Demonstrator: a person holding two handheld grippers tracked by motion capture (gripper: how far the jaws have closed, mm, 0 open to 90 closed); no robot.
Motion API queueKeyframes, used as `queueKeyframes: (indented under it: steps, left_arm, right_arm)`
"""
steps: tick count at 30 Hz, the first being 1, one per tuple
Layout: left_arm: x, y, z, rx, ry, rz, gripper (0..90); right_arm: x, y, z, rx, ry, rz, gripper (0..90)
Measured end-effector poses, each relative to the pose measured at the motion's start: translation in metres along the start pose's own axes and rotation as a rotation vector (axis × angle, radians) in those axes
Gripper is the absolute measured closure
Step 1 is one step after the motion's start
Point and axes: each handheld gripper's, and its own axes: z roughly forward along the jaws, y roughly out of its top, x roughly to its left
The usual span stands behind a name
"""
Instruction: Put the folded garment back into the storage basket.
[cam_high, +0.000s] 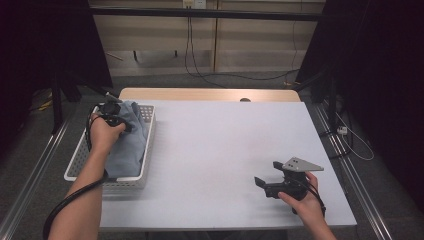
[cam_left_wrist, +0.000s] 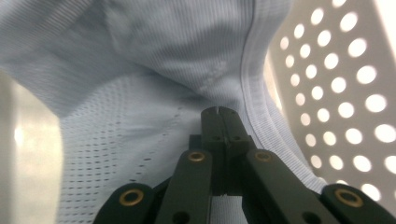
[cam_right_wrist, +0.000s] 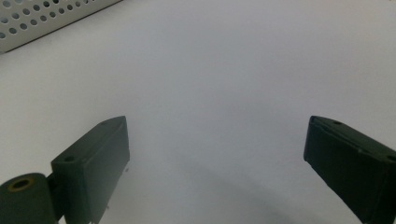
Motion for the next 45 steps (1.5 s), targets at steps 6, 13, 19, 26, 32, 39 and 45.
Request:
queueKeyframes:
  steps: [6,13,19,26,32,39,45]
  left_arm:
    - [0.001,0.009,-0.01,-0.026,0.005,0.002,90.0]
    - [0.002,0.018,-0.01,-0.048,0.028,-0.002,90.0]
    - [0.002,0.022,0.007,-0.054,0.042,0.007,90.0]
    - [-0.002,0.02,0.035,-0.037,0.054,0.02,90.0]
    - [-0.004,0.015,0.05,-0.011,0.066,0.037,90.0]
    - [-0.007,0.014,0.048,-0.013,0.076,0.069,90.0]
    - [-0.008,0.015,0.038,-0.022,0.059,0.055,90.0]
  right_arm:
    - [0.001,0.0,0.002,0.006,0.003,0.002,6.8]
    - [0.003,0.0,0.004,0.007,0.012,-0.004,6.8]
    - [0.003,0.0,0.005,0.011,0.02,0.0,6.8]
    - [0.003,0.0,0.007,0.014,0.026,0.004,6.8]
    - [0.004,-0.001,0.006,0.014,0.026,0.004,6.8]
    - [0.004,0.0,0.005,0.01,0.022,0.001,6.8]
    - [0.003,0.0,0.003,0.005,0.017,0.004,6.8]
